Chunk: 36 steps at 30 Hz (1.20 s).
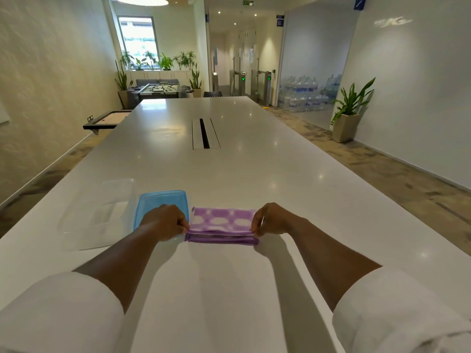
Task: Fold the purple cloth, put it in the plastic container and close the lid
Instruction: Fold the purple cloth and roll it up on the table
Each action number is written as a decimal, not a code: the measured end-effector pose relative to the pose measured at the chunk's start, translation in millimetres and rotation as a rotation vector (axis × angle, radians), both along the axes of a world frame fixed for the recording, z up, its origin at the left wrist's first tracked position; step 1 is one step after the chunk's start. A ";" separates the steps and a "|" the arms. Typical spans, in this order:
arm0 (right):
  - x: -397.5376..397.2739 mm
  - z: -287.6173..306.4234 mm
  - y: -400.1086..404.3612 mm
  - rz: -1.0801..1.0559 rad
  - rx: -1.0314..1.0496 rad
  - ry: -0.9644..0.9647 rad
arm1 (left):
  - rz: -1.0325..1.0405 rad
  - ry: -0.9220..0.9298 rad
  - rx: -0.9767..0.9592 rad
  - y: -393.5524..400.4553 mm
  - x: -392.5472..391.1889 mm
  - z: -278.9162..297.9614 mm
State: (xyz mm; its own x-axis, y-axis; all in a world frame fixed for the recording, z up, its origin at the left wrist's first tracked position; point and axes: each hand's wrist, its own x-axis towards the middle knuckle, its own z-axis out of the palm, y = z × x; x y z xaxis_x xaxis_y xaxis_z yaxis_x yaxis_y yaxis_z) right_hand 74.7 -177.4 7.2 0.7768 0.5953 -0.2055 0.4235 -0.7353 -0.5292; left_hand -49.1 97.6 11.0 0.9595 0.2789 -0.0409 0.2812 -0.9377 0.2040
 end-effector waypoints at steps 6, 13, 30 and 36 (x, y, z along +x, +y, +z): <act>-1.8 -9.9 0.7 0.023 -0.017 0.000 | 0.001 -0.017 0.103 -3.7 -2.4 -10.8; -0.7 -15.8 1.6 0.024 0.022 -0.099 | -0.003 -0.135 0.186 -1.1 -1.8 -22.3; -0.8 -19.3 14.3 -0.028 0.060 -0.264 | -0.085 -0.390 0.143 -21.9 22.6 -24.2; 0.5 -31.0 35.1 0.006 -0.014 -0.430 | -0.160 -0.355 0.076 -53.3 48.7 -35.6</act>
State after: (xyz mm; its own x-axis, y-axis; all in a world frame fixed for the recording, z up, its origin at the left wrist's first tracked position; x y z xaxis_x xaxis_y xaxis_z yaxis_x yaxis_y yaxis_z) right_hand 75.1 -142.3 -23.8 0.7897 0.5999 0.1286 0.6081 -0.7376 -0.2935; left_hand -0.4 44.3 -24.6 0.9417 0.1140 0.3164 0.0547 -0.9802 0.1904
